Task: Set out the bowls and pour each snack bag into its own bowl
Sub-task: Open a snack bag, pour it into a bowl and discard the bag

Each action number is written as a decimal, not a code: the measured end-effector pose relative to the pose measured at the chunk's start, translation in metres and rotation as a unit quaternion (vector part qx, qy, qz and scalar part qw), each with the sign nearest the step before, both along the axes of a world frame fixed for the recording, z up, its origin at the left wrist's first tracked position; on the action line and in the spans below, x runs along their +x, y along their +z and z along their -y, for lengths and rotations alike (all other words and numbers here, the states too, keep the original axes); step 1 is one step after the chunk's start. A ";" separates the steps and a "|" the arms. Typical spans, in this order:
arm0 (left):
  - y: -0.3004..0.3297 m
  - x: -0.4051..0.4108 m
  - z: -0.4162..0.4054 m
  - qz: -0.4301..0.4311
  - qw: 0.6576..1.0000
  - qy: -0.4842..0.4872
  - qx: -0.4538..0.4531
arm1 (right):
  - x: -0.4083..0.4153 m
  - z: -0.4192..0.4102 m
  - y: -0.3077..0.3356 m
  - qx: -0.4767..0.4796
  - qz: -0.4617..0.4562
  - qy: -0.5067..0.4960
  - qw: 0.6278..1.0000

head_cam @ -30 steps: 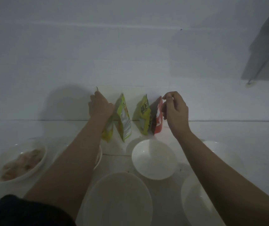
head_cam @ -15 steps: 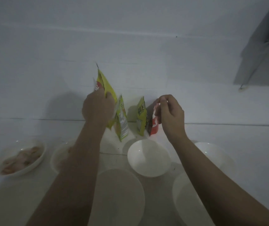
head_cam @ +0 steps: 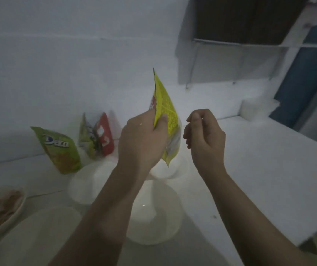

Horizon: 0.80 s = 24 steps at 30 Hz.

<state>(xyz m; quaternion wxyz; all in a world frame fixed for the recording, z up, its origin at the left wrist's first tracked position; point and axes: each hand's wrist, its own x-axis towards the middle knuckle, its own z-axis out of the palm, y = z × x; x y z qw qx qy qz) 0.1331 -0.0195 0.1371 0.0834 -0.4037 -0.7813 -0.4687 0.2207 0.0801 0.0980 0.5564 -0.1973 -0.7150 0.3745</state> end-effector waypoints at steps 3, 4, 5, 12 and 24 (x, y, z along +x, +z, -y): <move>-0.005 0.041 -0.048 0.001 0.998 -0.051 -0.022 | 0.057 -0.039 -0.003 -0.005 0.028 -0.053 0.998; -0.010 0.052 -0.064 0.007 0.997 -0.064 -0.043 | 0.075 -0.050 -0.005 -0.014 0.038 -0.064 0.997; -0.014 0.065 -0.079 0.015 0.994 -0.079 -0.072 | 0.093 -0.060 -0.008 -0.028 0.046 -0.075 0.996; -0.065 0.153 -0.159 0.025 0.953 -0.137 -0.269 | 0.195 -0.113 -0.055 -0.128 0.101 -0.114 0.980; -0.080 0.204 -0.187 0.175 0.939 -0.205 -0.214 | 0.246 -0.136 -0.078 -0.238 0.148 -0.011 0.960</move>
